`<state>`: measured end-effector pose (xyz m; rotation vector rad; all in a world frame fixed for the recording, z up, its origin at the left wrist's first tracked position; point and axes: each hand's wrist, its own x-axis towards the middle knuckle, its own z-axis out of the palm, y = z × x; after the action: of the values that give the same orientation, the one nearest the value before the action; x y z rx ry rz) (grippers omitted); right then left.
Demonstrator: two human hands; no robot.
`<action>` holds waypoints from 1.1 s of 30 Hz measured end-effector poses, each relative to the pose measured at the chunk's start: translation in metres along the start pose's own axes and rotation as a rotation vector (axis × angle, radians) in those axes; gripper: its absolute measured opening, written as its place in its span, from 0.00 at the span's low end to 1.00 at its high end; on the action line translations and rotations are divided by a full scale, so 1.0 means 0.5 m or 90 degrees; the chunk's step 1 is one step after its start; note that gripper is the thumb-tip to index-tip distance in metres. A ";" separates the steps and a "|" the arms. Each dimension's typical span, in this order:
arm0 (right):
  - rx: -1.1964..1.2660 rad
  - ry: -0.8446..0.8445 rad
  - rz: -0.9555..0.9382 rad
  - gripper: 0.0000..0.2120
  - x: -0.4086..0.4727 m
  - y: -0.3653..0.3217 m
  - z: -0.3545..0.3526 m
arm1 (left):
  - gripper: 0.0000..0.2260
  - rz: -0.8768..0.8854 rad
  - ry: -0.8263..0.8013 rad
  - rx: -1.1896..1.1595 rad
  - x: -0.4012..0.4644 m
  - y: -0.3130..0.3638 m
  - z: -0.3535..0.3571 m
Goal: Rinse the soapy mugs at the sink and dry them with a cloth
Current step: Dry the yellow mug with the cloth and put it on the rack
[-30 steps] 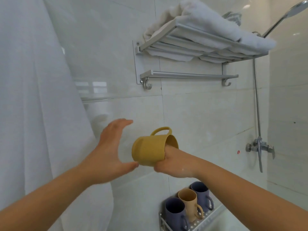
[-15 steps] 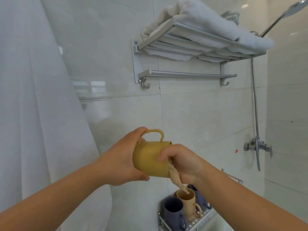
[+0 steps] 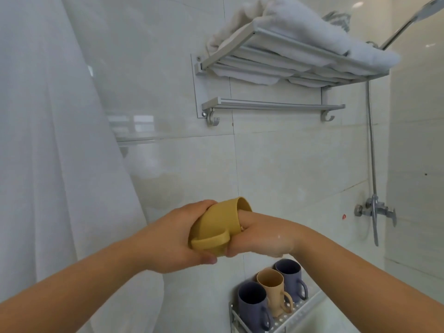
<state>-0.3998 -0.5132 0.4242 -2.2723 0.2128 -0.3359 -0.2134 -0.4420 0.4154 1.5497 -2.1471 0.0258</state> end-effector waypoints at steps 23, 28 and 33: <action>0.269 0.110 0.074 0.10 0.033 0.046 0.001 | 0.30 -0.043 0.032 0.151 0.039 0.027 0.012; 0.724 0.180 0.031 0.17 0.043 0.047 0.002 | 0.34 0.152 0.291 0.422 0.038 -0.014 0.077; 0.763 0.224 0.041 0.14 0.048 0.032 0.010 | 0.32 0.158 0.330 0.414 0.044 -0.053 0.090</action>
<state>-0.3763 -0.5266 0.4132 -1.0166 0.1871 -0.6198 -0.2114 -0.4841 0.3776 1.3555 -1.9632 1.1730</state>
